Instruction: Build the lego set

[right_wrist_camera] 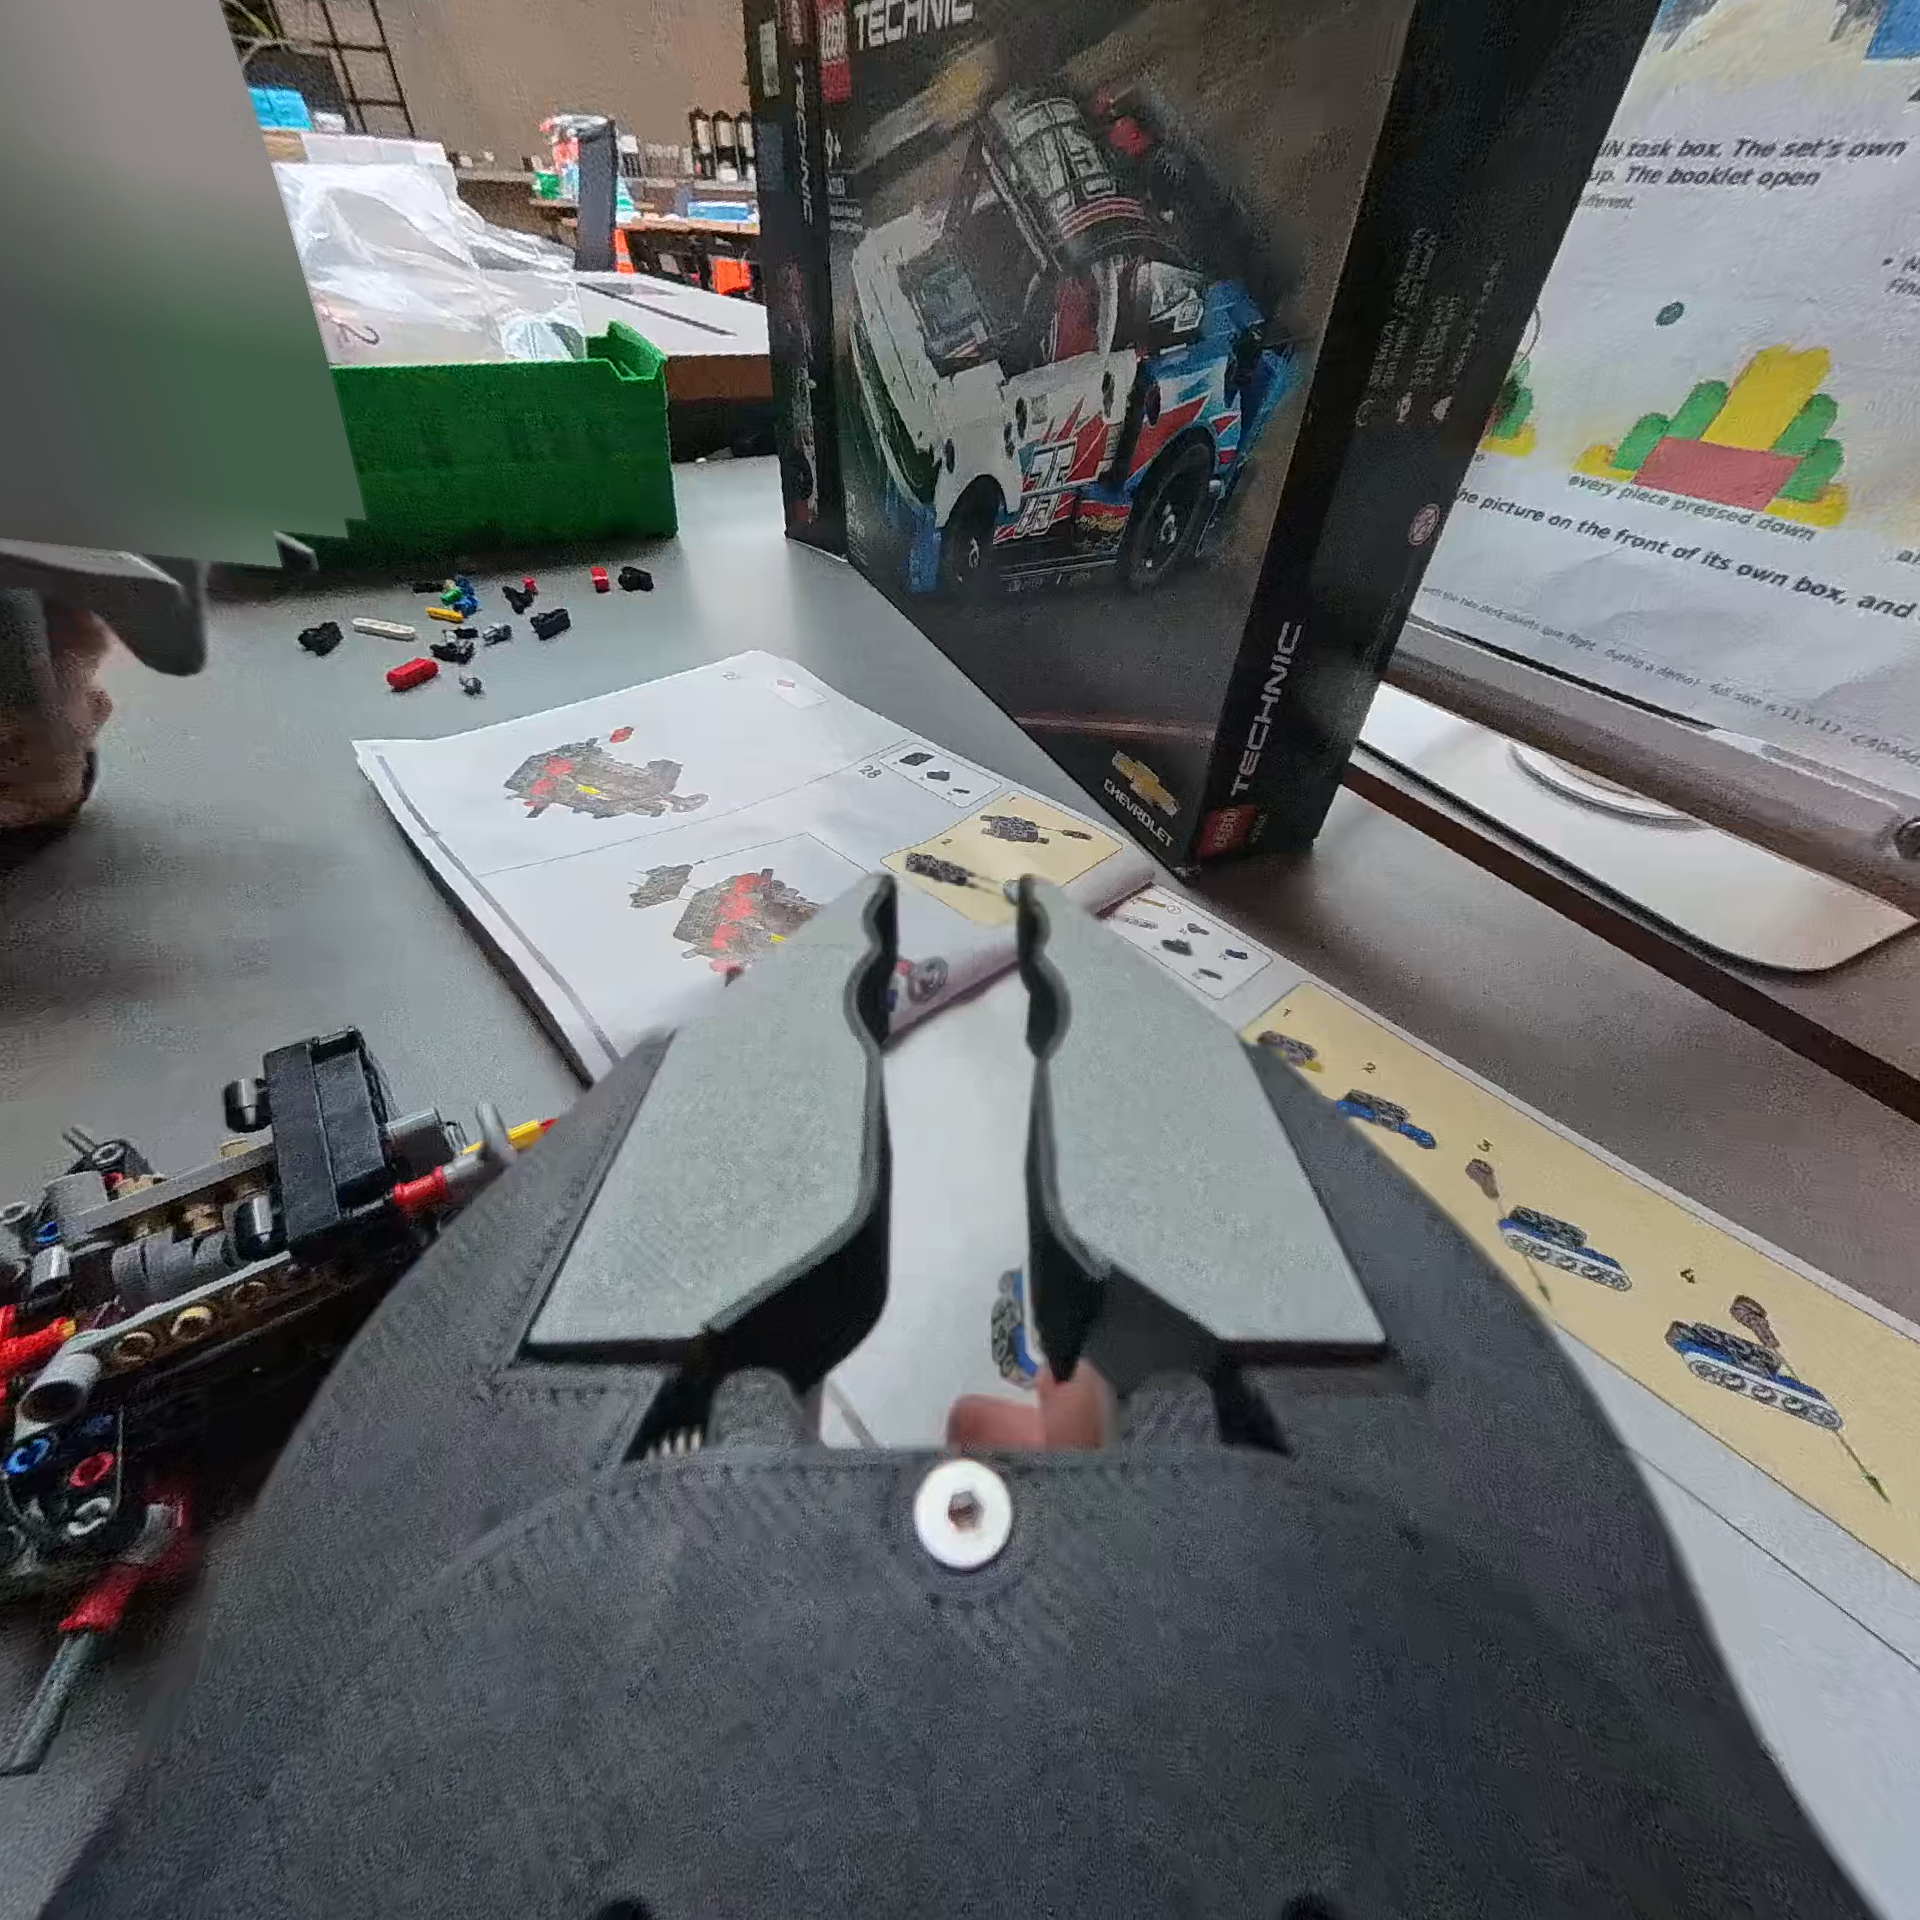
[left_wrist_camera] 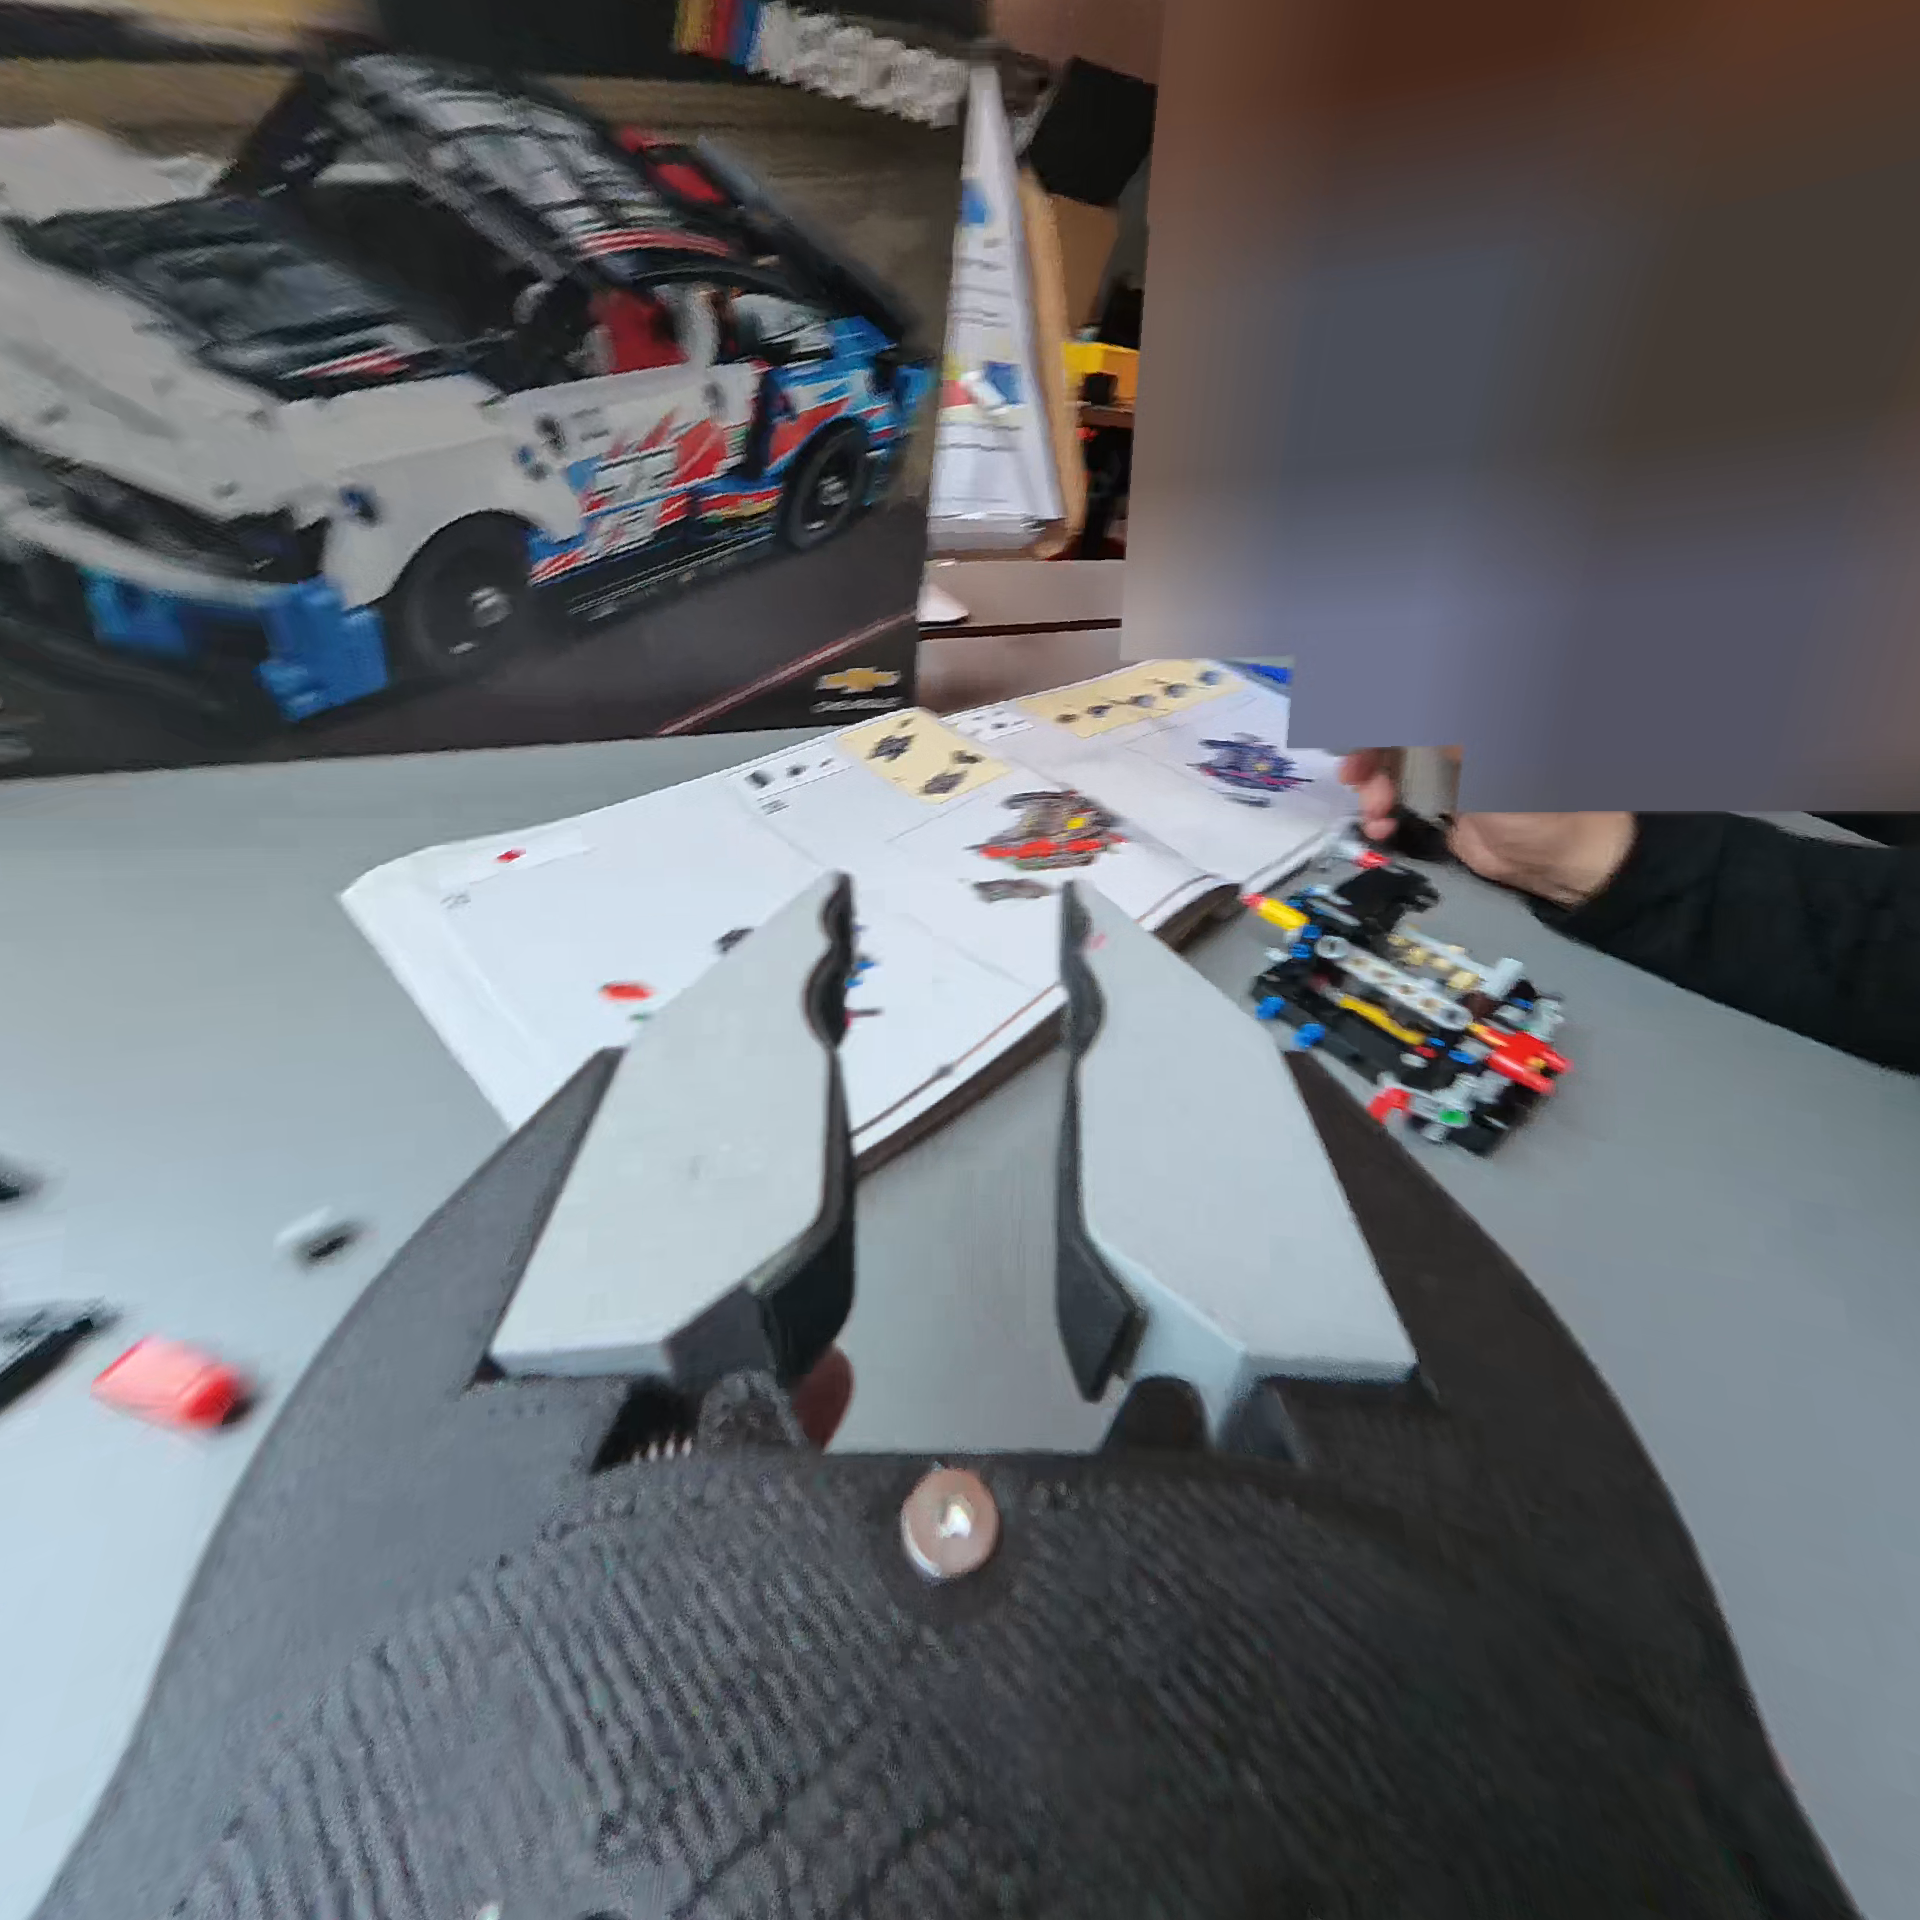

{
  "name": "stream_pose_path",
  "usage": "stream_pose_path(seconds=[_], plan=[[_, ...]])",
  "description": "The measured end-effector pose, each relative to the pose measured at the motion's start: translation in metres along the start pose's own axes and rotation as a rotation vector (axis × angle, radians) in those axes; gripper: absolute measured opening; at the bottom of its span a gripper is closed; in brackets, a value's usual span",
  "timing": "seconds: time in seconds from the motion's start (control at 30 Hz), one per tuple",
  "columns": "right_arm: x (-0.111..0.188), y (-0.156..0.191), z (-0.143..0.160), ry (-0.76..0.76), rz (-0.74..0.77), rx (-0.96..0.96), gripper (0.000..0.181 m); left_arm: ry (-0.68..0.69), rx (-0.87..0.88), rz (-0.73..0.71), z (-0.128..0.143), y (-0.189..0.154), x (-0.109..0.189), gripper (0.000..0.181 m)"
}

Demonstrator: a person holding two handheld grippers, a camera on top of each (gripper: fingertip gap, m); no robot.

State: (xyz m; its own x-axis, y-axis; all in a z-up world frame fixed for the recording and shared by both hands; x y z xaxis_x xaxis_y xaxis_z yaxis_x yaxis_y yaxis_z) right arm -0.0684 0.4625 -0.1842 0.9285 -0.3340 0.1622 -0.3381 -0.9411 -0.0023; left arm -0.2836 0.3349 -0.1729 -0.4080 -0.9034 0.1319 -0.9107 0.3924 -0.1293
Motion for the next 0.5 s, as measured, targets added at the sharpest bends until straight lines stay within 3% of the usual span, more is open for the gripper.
stream_pose_path(seconds=[0.07,0.23,0.27,0.5], plan=[[0.0,-0.004,0.0,-0.005,0.021,-0.027,0.045,0.029,0.036,-0.093,0.002,0.027,0.007,0.056],[0.001,0.006,-0.004,-0.035,-0.016,-0.033,0.05,0.164,-0.023,-0.263,0.0,0.091,0.037,0.081],[-0.002,0.01,-0.002,-0.022,-0.039,-0.052,0.054,0.243,-0.034,-0.238,0.004,0.097,0.04,0.067],[-0.005,0.015,0.001,0.003,-0.073,-0.062,0.048,0.771,-0.306,-0.123,0.058,0.141,0.045,0.046]])
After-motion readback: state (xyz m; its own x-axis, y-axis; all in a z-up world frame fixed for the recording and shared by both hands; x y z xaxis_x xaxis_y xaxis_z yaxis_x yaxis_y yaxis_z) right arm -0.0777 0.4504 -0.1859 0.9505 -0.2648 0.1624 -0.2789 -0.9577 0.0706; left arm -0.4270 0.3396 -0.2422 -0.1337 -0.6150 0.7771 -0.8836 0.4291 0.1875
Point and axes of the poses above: each gripper's, where its closed fingertips meet, x back along the fingers, z out of its underside, y = z × x across the jaws, the point moved 1 cm from there along x, back along the fingers, and after that the axes turned 8 degrees about -z, right-handed, at the moved point
